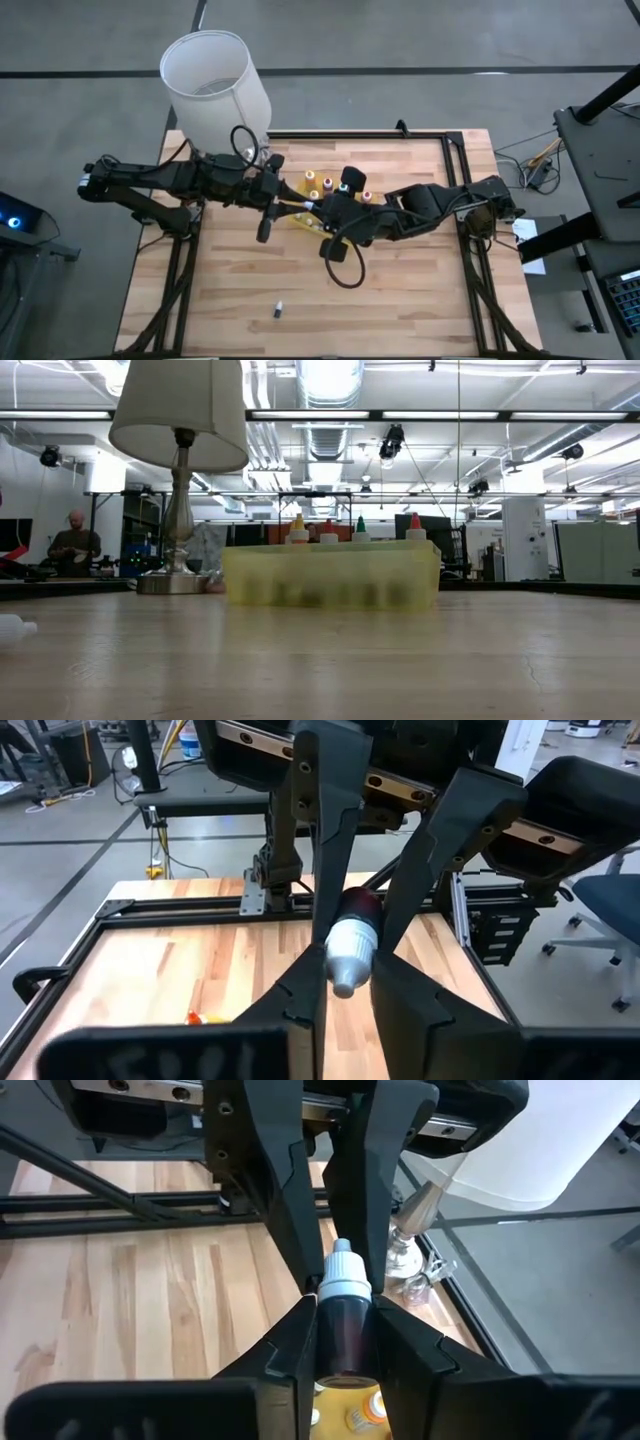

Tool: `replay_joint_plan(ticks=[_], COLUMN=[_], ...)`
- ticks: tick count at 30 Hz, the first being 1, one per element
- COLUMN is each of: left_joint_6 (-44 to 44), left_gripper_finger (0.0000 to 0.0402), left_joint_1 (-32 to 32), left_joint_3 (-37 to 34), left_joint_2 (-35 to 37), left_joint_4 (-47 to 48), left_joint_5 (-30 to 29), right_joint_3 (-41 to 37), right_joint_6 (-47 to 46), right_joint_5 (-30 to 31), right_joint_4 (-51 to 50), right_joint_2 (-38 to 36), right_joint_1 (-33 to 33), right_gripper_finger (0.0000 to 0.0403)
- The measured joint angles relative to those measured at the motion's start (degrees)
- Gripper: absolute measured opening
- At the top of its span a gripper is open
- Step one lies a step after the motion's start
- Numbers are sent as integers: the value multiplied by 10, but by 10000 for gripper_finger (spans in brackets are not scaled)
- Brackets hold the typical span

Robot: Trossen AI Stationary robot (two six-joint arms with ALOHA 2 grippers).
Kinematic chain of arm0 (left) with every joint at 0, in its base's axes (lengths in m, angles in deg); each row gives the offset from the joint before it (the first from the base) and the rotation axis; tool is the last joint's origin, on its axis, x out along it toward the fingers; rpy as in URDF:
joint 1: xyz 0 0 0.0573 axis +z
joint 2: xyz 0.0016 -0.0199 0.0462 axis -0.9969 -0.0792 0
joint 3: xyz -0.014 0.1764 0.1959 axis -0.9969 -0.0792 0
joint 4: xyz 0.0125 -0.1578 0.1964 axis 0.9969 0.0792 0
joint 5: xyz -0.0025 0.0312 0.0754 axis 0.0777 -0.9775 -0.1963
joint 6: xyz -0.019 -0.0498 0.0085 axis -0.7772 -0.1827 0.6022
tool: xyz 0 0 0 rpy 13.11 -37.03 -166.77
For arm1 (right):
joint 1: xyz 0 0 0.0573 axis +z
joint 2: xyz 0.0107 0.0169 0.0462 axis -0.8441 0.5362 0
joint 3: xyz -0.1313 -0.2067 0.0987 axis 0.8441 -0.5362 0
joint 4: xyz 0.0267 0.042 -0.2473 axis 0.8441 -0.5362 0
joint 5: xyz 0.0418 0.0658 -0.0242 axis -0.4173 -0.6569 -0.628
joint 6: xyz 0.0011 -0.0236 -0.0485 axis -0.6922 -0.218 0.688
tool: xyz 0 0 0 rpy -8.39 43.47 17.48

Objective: Pick & Place food coloring
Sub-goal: Put the small orange food coloring bottle into the yellow bin

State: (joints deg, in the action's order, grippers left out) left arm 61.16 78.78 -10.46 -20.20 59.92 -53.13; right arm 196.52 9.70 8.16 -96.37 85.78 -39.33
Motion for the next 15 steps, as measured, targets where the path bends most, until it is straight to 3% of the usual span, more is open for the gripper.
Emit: replay_joint_plan(ticks=[15], left_joint_6=[0], left_gripper_finger=[29], left_joint_1=[0], left_joint_3=[0], left_joint_2=[0], left_joint_4=[0], left_joint_5=[4], right_joint_3=[0], right_joint_6=[2], right_joint_5=[0], right_joint_4=[0], right_joint_2=[0], right_joint_1=[0], right_gripper_finger=[85])
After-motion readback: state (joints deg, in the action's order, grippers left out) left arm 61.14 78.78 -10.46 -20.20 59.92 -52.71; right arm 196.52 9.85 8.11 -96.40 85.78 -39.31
